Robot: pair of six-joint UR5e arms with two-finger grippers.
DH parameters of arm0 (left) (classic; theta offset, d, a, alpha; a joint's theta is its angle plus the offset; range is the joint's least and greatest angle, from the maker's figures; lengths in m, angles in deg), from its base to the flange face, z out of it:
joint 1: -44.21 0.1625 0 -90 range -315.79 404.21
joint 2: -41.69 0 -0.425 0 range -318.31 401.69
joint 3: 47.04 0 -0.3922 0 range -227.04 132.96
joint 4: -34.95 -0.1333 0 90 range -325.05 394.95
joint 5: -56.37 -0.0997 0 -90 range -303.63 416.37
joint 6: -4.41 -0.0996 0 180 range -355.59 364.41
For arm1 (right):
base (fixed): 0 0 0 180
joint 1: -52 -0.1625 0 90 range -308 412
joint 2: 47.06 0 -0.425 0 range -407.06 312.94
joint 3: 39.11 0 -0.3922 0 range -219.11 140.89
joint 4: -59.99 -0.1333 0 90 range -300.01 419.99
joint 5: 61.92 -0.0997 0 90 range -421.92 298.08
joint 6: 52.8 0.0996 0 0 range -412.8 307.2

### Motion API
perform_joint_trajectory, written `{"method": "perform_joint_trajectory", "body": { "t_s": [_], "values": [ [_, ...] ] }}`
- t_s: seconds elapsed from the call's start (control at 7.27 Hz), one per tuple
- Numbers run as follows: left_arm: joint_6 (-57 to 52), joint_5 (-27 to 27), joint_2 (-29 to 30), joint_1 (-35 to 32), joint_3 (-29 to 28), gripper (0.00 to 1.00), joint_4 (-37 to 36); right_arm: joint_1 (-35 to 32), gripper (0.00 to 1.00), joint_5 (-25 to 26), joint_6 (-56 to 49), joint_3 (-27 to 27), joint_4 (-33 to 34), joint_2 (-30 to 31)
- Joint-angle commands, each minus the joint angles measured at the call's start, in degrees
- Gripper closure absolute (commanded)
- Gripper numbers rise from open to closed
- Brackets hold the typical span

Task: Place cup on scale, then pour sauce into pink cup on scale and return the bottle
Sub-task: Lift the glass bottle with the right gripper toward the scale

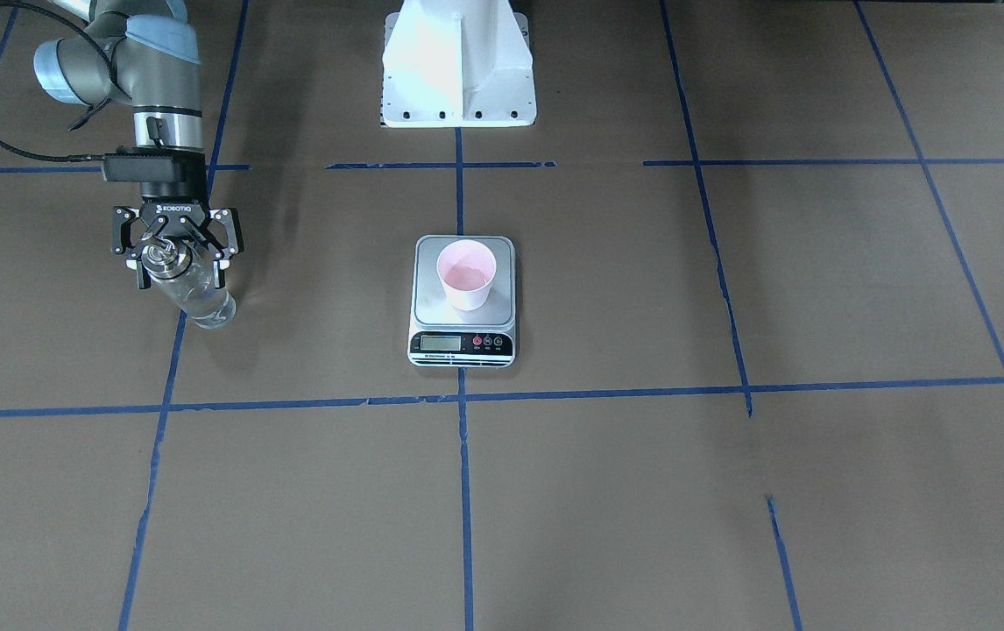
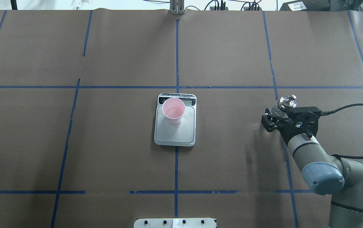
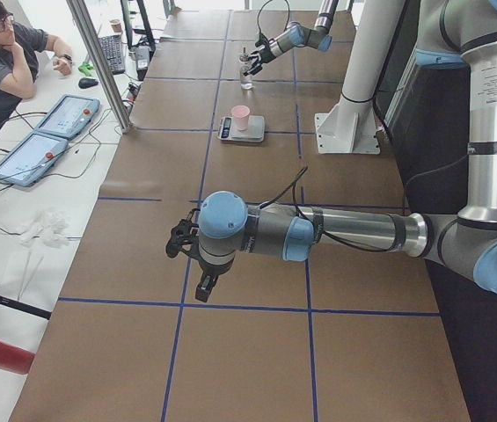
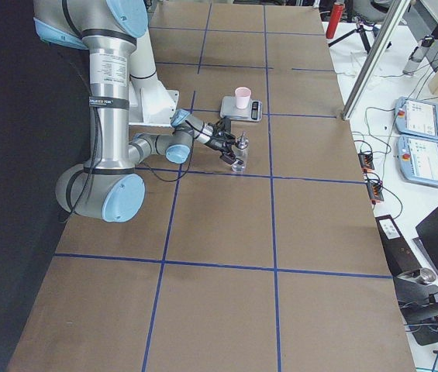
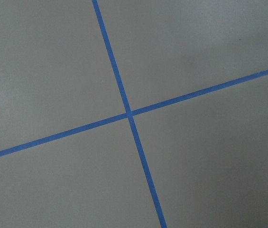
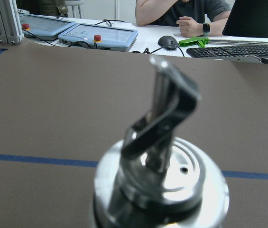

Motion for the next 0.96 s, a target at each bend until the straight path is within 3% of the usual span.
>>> {"method": "perform_joint_trajectory", "body": {
  "t_s": [0.0,0.14,0.28,0.41,0.55,0.83],
  "values": [
    [0.0,0.0,0.0,0.0,0.0,0.00,0.0,0.0,0.01,0.0,0.1,0.6,0.0,-0.9],
    [0.0,0.0,0.0,0.0,0.0,0.00,0.0,0.0,0.06,0.0,0.2,0.7,0.0,-0.9],
    [0.0,0.0,0.0,0.0,0.1,0.00,0.0,0.0,0.40,0.0,0.8,1.1,-0.1,-1.0],
    [0.0,0.0,-0.1,-0.1,0.1,0.00,0.0,-0.1,0.95,0.0,0.9,1.1,-0.1,-1.0],
    [0.0,0.0,0.0,0.0,0.1,0.00,0.0,-0.2,1.00,1.0,0.9,0.8,-0.2,-1.0],
    [0.0,0.0,-0.1,0.0,0.0,0.00,0.0,-0.3,1.00,2.2,-0.2,-0.7,-0.2,-1.0]
  ]
}}
